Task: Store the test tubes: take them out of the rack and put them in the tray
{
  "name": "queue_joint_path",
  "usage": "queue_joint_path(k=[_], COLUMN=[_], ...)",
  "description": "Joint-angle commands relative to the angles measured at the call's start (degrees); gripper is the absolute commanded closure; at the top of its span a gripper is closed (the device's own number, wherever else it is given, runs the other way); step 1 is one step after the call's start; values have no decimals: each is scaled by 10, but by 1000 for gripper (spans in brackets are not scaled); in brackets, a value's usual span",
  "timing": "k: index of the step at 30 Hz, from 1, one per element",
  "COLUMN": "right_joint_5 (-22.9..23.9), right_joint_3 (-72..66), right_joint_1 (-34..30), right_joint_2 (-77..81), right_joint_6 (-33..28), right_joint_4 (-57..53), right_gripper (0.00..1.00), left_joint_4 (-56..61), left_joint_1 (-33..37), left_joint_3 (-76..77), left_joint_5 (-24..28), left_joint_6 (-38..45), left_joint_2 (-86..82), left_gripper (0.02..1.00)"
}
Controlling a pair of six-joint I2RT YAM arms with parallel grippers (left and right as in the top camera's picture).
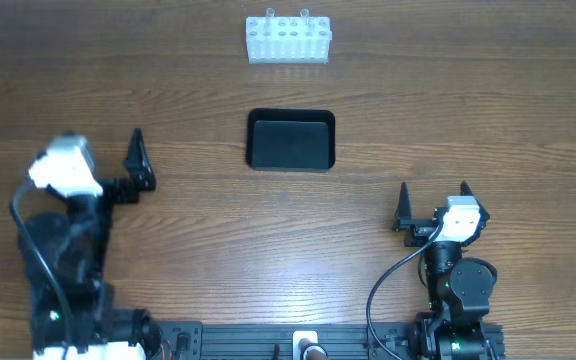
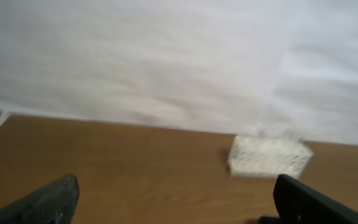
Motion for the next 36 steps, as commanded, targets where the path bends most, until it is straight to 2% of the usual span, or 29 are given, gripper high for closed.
queue_joint_path(k=[1, 20, 22, 26, 28, 36], right_joint_5=[-5, -5, -5, -5, -5, -5], right_joint_3=[-3, -3, -3, -3, -3, -3], right_joint_1=[4, 4, 4, 4, 4, 4], right_joint_2=[-6, -6, -6, -6, -6, -6], right_joint_6=[4, 4, 4, 4, 4, 4], right_joint_4=[-2, -2, -2, -2, -2, -2], right_gripper=[7, 7, 9, 9, 9, 7], left_joint_4=[0, 1, 1, -29, -61, -166], left_joint_1=[-42, -246, -257, -273, -274, -273], left_joint_3=[93, 378, 406, 475, 514, 663], left_joint_5=[17, 16, 9, -65, -84, -85], left_joint_6=[8, 8, 6, -36, -50, -53], left_joint_2=[93, 441, 475, 548, 584, 726], left_gripper=[23, 20, 20, 20, 20, 20])
